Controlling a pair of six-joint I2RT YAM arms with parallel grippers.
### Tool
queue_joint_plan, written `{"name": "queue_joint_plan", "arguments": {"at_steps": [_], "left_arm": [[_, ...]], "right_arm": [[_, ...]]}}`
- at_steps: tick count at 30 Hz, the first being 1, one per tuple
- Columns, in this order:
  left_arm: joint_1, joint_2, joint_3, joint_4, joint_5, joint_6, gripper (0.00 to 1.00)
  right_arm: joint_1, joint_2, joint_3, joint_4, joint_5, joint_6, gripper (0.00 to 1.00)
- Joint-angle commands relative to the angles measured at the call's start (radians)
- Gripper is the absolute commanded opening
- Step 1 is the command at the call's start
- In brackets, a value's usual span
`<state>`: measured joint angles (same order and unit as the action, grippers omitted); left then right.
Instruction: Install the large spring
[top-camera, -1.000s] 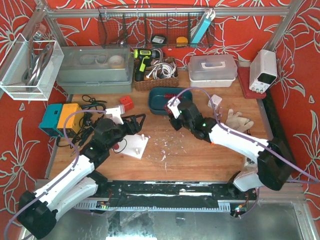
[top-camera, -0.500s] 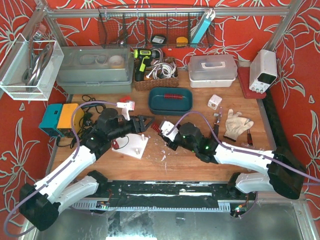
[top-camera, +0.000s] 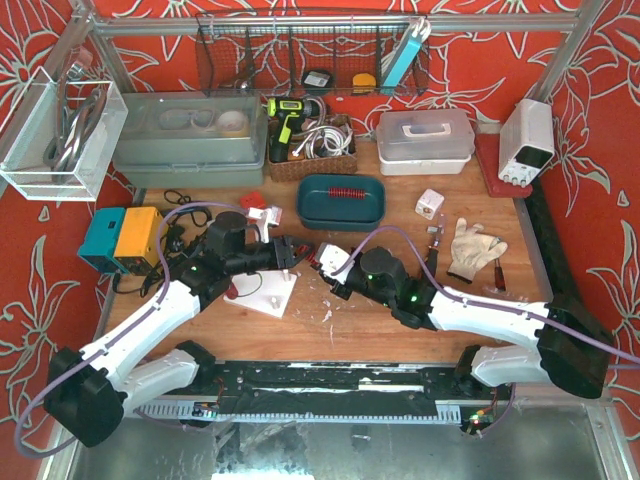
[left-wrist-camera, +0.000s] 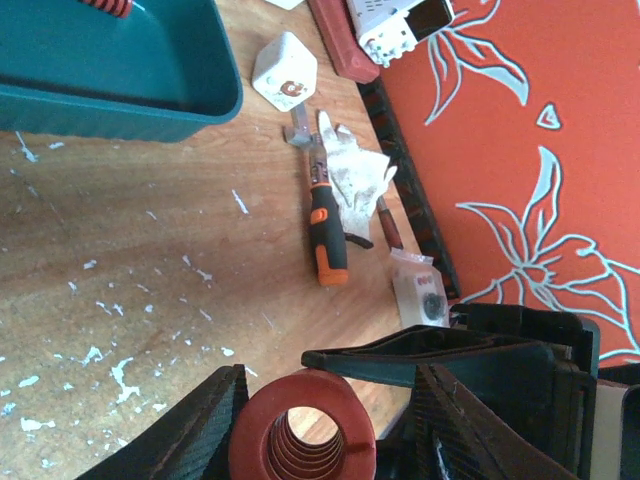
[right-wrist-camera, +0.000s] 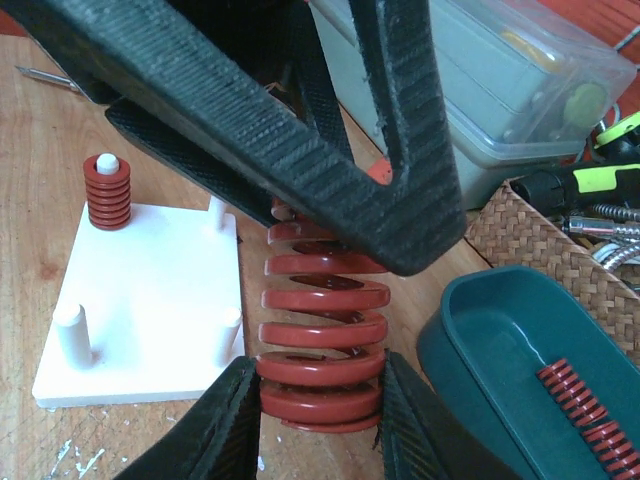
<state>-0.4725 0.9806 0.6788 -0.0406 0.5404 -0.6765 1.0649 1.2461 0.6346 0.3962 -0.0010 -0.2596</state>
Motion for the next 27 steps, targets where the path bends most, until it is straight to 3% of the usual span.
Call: {"name": "queue_joint_plan", "arguments": {"at_steps": [1,6,11,15,21,27], "left_arm": [[0.001,0.001,0.008,0.023,0.060,-0.007,0.45],[0.000,0.001,0.003,0.025,0.072,-0.009,0.34],[0.000,0.001,-0.003,0.038,0.076,-0.009,0.14],[0.001,0.000,-0.003,0.038,0.070,0.005,0.00],[0.001,-0.061,0.021,-0.089,-0.102,0.049,0.00],[-0.017,-0.158,0.045,-0.292,-0.353,0.104,0.00]], "right_arm": [[0.010,0.001,-0.004,0.051,0.011,-0.026,0.00],[0.012,0.015,0.005,0.047,0.022,-0.029,0.00],[0.013,0.031,0.014,0.031,0.013,-0.032,0.02],[0.015,0.043,0.024,0.023,0.018,-0.029,0.28],[0.015,0.013,0.090,-0.119,0.089,0.056,0.72],[0.001,-0.109,0.086,-0.271,0.416,0.190,0.98]]}}
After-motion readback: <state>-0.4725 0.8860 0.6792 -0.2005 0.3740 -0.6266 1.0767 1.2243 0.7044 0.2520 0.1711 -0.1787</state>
